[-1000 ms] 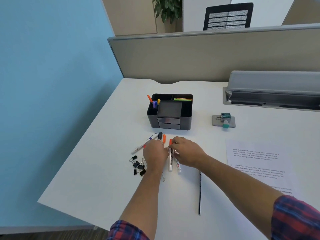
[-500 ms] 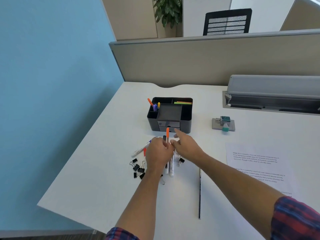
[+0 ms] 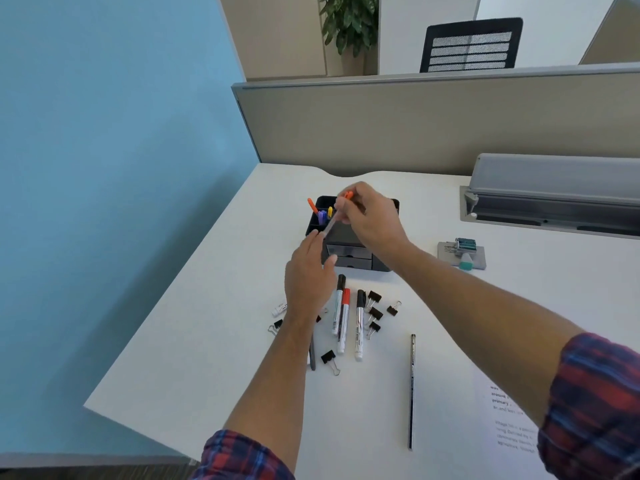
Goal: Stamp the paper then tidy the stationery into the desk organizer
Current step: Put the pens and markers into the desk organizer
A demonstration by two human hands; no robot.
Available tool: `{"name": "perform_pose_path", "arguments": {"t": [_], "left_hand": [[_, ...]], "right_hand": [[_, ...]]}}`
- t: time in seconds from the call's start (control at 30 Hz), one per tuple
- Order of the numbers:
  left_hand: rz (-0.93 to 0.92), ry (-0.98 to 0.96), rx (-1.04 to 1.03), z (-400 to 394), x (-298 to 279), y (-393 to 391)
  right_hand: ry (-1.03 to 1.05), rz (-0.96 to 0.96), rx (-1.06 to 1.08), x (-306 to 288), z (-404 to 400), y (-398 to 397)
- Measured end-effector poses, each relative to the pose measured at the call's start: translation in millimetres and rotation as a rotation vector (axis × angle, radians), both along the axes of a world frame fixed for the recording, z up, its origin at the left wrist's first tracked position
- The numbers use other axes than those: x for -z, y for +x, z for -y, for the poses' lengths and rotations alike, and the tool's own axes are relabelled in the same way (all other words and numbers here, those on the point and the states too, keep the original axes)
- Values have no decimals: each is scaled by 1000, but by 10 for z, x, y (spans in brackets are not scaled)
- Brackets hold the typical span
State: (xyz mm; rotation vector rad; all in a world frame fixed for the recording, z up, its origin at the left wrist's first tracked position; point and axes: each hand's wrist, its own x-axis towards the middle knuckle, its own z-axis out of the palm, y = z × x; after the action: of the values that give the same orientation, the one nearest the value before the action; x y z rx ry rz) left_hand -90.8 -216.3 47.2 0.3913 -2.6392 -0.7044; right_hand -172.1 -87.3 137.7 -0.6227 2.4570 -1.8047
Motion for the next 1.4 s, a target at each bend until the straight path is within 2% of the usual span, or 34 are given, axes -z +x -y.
{"name": "perform_pose_path", "arguments": {"t": [0.1, 0.23, 0.37, 0.5, 0.63, 0.73, 0.9, 1.1, 1.23, 1.4], "left_hand": [[196, -122, -16, 127, 90, -45], [260, -199, 12, 176, 189, -56], [219, -129, 38, 221, 239, -37], [161, 57, 26, 288, 207, -31], [144, 188, 12, 354, 157, -42], [151, 224, 0, 381, 162, -51], [159, 268, -1, 358, 147, -53], [182, 305, 18, 370, 139, -21], [148, 270, 32, 310, 145, 47], [49, 265, -68, 94, 192, 232]], "right_hand": [[-5, -28, 1, -55, 91, -112], [96, -102, -10, -19, 171, -180], [329, -197, -37, 9, 256, -261], [544, -311, -94, 4, 327, -366], [635, -450, -84, -54, 384, -407], [630, -486, -61, -81, 419, -433], [820, -495, -164, 2, 450, -400], [734, -525, -182, 170, 342, -312], [582, -527, -88, 334, 163, -149], [471, -277, -31, 643, -113, 194]]}}
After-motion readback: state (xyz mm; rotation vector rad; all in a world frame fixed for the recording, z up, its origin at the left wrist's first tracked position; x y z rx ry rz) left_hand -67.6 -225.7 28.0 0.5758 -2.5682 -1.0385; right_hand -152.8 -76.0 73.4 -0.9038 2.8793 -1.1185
